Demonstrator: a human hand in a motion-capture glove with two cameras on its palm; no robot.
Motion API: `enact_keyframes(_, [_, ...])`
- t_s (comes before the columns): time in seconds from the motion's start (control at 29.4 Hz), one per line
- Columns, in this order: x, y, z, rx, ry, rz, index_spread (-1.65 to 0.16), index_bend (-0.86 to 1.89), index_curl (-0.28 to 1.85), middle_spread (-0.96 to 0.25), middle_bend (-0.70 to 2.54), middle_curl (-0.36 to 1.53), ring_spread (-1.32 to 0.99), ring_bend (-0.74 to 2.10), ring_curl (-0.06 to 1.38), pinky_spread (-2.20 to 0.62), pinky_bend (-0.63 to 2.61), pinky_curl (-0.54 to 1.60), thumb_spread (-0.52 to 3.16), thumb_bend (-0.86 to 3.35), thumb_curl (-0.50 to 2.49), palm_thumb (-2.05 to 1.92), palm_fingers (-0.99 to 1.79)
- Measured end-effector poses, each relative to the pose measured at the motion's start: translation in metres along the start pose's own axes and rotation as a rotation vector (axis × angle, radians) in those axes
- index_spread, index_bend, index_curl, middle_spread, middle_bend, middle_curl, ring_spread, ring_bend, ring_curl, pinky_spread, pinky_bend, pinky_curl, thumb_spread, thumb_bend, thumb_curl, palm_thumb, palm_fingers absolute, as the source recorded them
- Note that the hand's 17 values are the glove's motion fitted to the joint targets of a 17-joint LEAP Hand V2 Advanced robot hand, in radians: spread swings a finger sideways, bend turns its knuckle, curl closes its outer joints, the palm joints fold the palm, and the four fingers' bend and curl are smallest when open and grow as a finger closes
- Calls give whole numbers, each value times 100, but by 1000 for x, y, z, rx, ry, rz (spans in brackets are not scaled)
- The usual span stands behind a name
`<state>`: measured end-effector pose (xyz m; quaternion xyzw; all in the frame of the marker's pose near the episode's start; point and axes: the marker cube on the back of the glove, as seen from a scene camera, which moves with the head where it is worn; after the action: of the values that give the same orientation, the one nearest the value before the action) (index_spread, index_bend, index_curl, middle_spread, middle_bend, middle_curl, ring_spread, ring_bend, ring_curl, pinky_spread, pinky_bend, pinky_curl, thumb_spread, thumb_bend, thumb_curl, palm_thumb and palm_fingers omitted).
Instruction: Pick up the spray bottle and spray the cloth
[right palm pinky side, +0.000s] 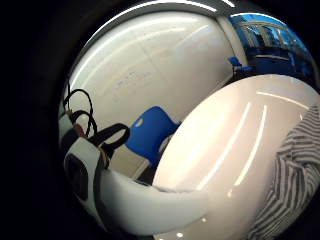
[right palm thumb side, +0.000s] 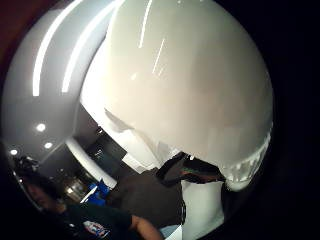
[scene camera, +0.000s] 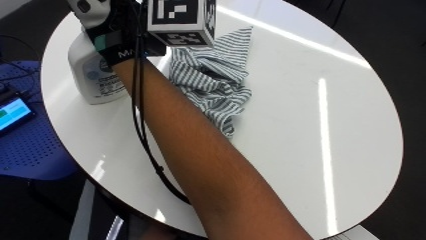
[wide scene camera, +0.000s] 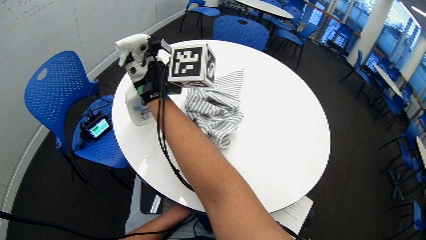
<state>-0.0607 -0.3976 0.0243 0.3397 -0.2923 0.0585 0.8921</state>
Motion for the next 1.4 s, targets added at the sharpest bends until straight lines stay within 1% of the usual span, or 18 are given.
enact_keyframes(0.24, [-17, -2, -4, 4, -19, -26, -30, 15, 49, -24, 73, 52, -24, 82, 46, -34, 50, 39, 106, -2, 59, 76, 137])
enact_keyframes(0.51, [-12, 3, -12, 15, -18, -6, -30, 14, 47, -24, 74, 53, -24, 81, 46, -34, 52, 39, 105, -2, 59, 76, 136])
enact_keyframes(0.72, [5, 24, -14, -19, 1, 72, -30, 15, 47, -24, 74, 53, -24, 81, 46, -34, 52, 39, 105, -2, 59, 77, 136])
enact_keyframes(0.95, [22, 42, 1, -162, 3, 194, -31, 14, 45, -22, 72, 52, -20, 77, 44, -32, 52, 39, 109, -2, 57, 76, 129])
enact_keyframes(1.06, [30, 48, 1, -199, 3, 229, -30, 14, 45, -21, 70, 51, -17, 70, 43, -27, 49, 38, 110, -4, 55, 72, 120])
enact_keyframes(1.09, [33, 50, 1, -206, 3, 237, -31, 14, 44, -21, 66, 49, -17, 67, 41, -23, 45, 38, 111, -4, 54, 70, 108])
enact_keyframes(1.16, [36, 52, 1, -217, 17, 247, -31, 13, 43, -20, 60, 47, -17, 63, 41, -16, 40, 37, 112, -4, 52, 68, 92])
enact_keyframes(1.29, [40, 50, -2, -238, 76, 244, -32, 7, 40, -17, 48, 43, -16, 65, 41, -7, 39, 38, 112, -3, 50, 68, 80])
enact_keyframes(1.4, [44, 50, -2, -266, 105, 239, -33, 4, 36, -16, 42, 41, -15, 65, 40, -3, 40, 37, 111, -3, 49, 67, 76])
